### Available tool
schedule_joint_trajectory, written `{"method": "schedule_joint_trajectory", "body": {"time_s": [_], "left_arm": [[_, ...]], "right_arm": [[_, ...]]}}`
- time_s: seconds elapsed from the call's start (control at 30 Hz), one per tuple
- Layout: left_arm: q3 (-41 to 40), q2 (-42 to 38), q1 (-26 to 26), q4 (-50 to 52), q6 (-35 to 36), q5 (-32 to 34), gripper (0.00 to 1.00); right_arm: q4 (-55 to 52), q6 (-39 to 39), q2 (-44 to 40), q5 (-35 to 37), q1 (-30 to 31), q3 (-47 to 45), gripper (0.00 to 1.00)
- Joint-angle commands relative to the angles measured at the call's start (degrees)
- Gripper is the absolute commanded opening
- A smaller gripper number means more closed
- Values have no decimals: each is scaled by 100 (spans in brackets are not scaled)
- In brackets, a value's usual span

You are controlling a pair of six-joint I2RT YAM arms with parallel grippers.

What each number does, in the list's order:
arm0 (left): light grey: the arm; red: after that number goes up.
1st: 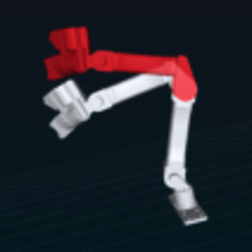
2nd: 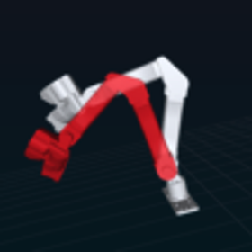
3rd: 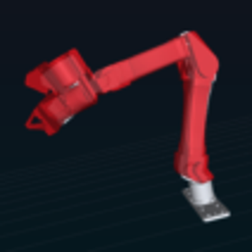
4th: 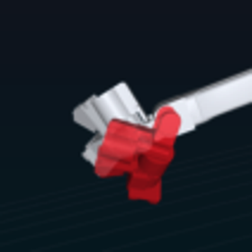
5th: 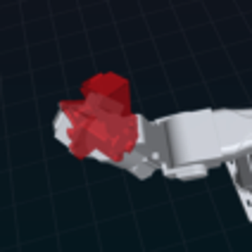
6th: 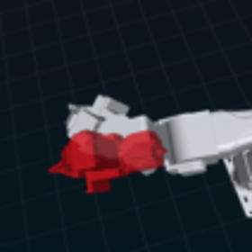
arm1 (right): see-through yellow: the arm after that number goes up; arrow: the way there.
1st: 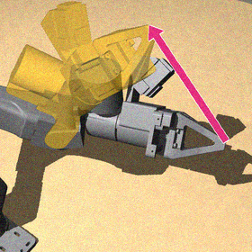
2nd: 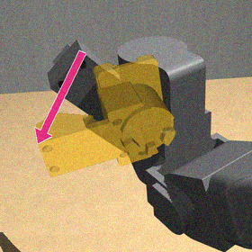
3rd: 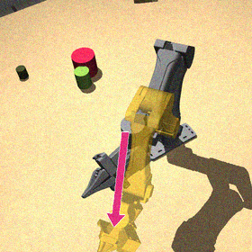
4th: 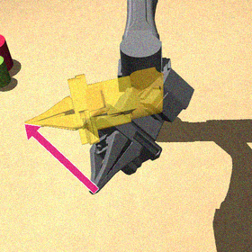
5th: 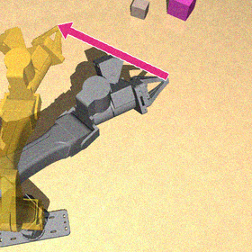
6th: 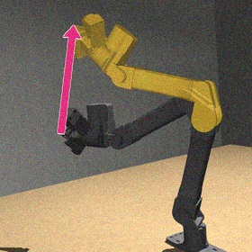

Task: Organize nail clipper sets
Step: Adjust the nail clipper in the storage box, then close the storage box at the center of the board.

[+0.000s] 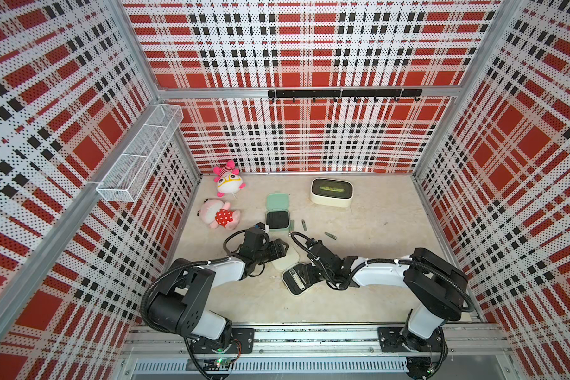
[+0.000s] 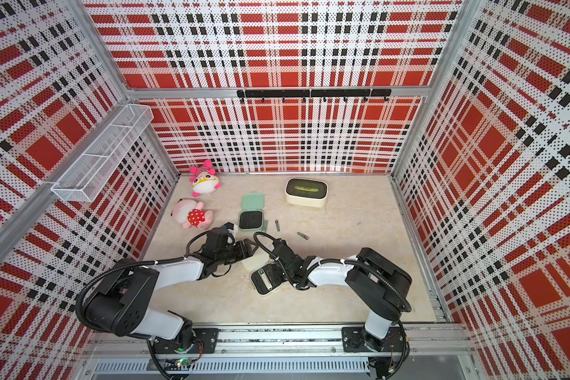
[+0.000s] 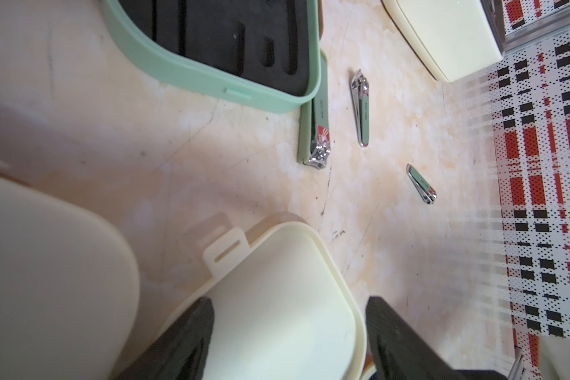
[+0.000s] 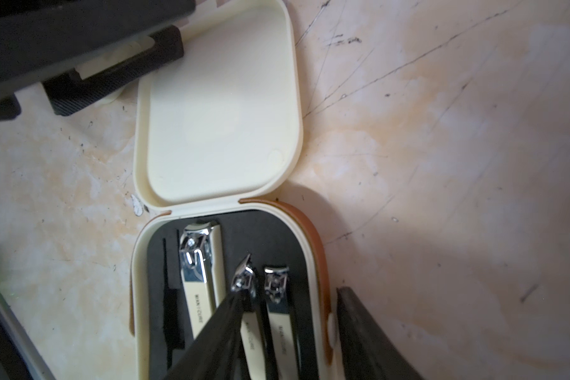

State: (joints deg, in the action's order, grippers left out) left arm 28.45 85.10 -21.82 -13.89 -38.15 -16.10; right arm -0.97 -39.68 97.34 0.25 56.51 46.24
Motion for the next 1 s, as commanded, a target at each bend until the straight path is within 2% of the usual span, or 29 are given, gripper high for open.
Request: {"method": "schedule_joint_trajectory", "body": {"time_s": [0.0,0.1,0.33,0.5,0.73,0.97], "left_arm": [[-15,63,34,563,78,-40,78],[129,-64,40,738,114,-123,79],[607,-786,91,1488,321,-181,93],[400,-1226,397,1679,350,-322,98],[-23,-1343,556,1371,150,-526,100],[-543,-1517,530,972,-135,-404,98]], "right_arm": [[-196,12,112,71,35,29,50],[-273,27,12,102,35,102,51],[-529,81,-277,270,33,419,59],[-760,5,-444,414,35,574,63],[-1170,-398,-752,567,125,501,53],[-1309,-1006,-1265,795,586,41,46]]}}
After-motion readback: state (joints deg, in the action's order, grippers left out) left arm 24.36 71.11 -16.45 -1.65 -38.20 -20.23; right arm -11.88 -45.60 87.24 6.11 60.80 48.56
